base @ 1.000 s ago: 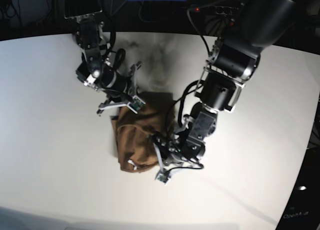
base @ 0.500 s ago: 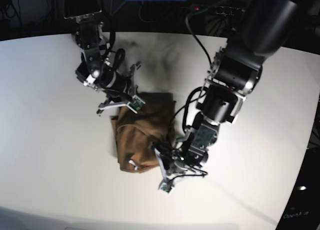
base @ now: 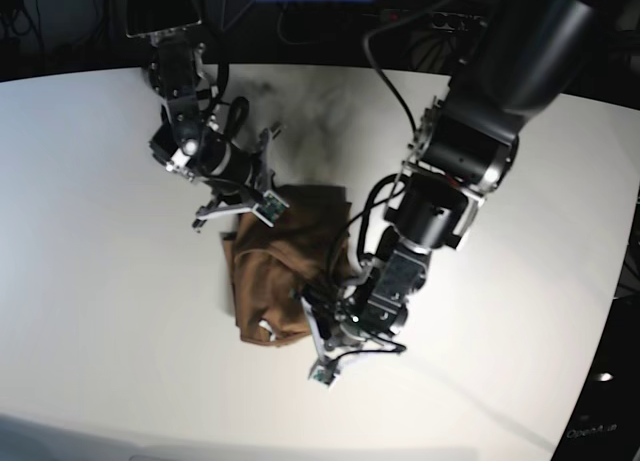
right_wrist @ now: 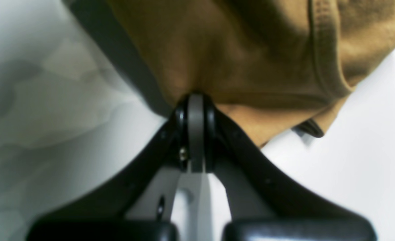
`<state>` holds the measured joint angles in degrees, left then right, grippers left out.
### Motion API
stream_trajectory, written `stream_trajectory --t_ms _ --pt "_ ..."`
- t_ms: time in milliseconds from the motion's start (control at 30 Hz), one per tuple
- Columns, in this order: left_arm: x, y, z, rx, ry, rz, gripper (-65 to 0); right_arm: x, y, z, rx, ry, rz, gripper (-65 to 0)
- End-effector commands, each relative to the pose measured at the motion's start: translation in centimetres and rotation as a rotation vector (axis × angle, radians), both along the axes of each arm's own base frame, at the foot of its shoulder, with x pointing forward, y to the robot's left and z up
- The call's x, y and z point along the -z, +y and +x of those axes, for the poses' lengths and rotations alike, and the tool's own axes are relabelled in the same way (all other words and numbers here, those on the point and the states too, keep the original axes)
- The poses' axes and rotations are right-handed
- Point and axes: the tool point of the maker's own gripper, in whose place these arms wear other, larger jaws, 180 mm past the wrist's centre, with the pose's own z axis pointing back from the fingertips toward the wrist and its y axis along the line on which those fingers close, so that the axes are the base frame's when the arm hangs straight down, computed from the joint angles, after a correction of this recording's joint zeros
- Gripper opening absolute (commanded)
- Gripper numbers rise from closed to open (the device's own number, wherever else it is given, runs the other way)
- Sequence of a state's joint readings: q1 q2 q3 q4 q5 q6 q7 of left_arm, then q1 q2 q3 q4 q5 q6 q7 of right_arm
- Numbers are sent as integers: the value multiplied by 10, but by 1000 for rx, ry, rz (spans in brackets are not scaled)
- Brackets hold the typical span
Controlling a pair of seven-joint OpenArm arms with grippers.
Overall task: Fold the T-shirt properly
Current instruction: 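Press the bundle's side with the left gripper while the right gripper braces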
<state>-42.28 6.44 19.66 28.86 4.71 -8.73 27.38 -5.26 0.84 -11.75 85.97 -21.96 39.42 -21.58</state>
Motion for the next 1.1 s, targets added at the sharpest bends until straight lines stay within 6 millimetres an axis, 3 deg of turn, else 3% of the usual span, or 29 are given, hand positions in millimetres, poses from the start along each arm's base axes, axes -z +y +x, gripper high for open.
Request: stream_trajectory --t_ms 0,800,1067 --pt "-31 -10 21 8 -70 -21 -628 6 -10 -3 -3 26 -61 -647" --pt "-32 -12 23 22 -110 -34 -628 6 -10 -3 -4 25 -61 -647" --pt "-9 0 14 8 -47 -4 -628 6 -10 -3 -4 25 -61 -647"
